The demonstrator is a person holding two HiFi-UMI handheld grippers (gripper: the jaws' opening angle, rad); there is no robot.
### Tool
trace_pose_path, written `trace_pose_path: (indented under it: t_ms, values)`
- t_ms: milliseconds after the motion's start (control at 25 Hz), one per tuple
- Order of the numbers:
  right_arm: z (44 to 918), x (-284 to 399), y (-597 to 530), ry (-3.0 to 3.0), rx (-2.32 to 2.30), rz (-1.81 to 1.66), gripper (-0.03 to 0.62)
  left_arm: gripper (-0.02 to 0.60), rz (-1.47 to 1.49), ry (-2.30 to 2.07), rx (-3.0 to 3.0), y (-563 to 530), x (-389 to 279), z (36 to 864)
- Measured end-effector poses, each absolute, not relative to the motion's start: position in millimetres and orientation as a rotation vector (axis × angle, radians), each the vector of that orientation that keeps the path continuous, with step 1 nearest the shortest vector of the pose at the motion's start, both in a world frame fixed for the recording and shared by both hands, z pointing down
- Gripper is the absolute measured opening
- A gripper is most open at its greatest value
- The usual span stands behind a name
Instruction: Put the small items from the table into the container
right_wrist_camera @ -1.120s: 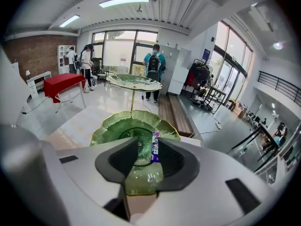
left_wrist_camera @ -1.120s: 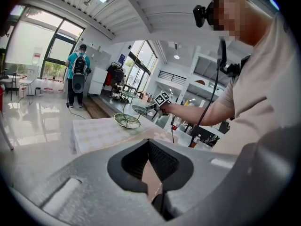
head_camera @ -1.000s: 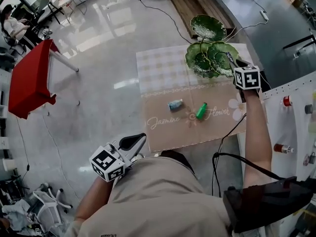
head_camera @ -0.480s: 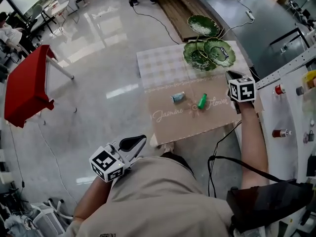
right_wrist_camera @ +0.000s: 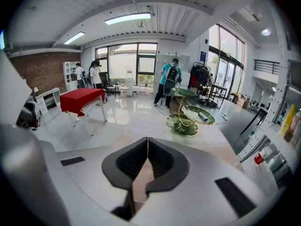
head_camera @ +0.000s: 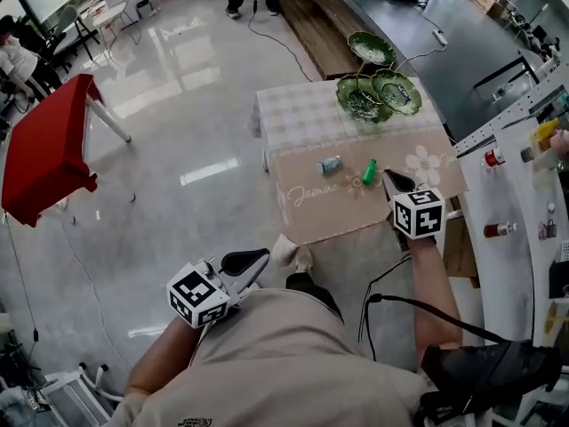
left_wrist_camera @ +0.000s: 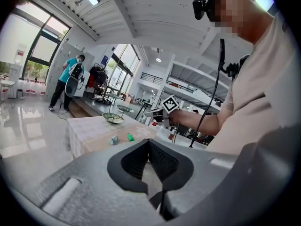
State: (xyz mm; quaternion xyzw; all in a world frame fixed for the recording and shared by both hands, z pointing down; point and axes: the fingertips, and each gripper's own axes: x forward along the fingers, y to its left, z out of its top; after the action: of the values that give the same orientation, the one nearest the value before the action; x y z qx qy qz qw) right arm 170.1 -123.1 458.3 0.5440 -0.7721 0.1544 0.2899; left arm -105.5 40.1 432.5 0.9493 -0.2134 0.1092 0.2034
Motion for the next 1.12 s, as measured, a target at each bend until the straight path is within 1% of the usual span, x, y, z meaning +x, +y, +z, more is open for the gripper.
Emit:
trace_pose_path:
  t_ms: [240,560,840,1120]
  values:
    - [472.2,95.8,-47.8,-2.158,1.423,0.460,0.015,0.008,0.224,-0.554,2.614,62.3,-131.0,431.6]
    - [492.5,24.7,31.2,-2.232,1.378,0.495,0.015,0.008,0.232,-0.560,2.629,88.8,-159.7,439.8]
    - [492.9,-6.4,62.0,-2.249,1.332,0.485,0.015,0.008,0.264,-0.557,2.639,108.6,-176.5,449.0]
    - [498.0,-14.0,62.4,-2.243,1.317,0.475,0.017,0.008,0.287,-0.590,2.651,111.7,-184.4,456.2]
